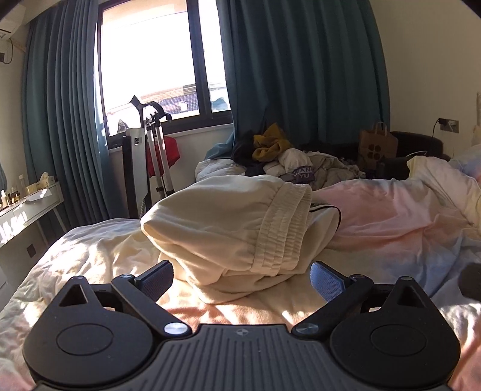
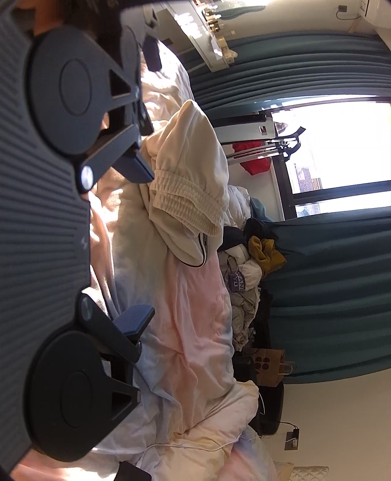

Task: Fold clothes

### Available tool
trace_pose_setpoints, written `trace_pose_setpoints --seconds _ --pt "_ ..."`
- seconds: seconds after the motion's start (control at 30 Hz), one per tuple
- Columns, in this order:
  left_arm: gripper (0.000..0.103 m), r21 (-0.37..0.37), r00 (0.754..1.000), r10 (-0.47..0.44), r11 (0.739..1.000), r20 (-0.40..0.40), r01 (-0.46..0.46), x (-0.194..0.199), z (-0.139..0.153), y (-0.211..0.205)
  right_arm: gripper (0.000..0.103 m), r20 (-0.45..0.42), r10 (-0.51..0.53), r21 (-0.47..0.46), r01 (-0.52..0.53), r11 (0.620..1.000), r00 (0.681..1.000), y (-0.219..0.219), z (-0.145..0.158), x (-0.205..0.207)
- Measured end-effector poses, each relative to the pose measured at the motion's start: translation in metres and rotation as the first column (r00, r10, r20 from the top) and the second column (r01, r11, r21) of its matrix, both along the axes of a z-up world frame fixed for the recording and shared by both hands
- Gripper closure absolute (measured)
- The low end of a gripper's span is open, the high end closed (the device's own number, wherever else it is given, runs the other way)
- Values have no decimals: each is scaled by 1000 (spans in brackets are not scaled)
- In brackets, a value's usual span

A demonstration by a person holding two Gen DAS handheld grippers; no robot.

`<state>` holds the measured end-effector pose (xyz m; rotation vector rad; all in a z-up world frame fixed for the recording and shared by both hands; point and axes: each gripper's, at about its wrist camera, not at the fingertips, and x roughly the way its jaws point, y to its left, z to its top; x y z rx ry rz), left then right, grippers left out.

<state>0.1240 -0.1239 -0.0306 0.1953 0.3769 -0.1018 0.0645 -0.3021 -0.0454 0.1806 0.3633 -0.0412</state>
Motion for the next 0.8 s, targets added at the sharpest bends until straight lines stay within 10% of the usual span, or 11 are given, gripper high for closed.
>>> trace_pose_setpoints --seconds 0.53,0.67,0.8 --pt "23 353 996 -48 935 73 19 187 -46 -113 14 -147 -38 185 65 981 988 -45 -65 66" --pt "50 440 994 -62 898 89 17 227 -57 -137 14 -163 -27 225 64 972 986 -51 -79 80" --pt "70 356 992 -46 934 117 2 210 -23 -117 14 -138 -44 209 73 975 989 -52 -82 88"
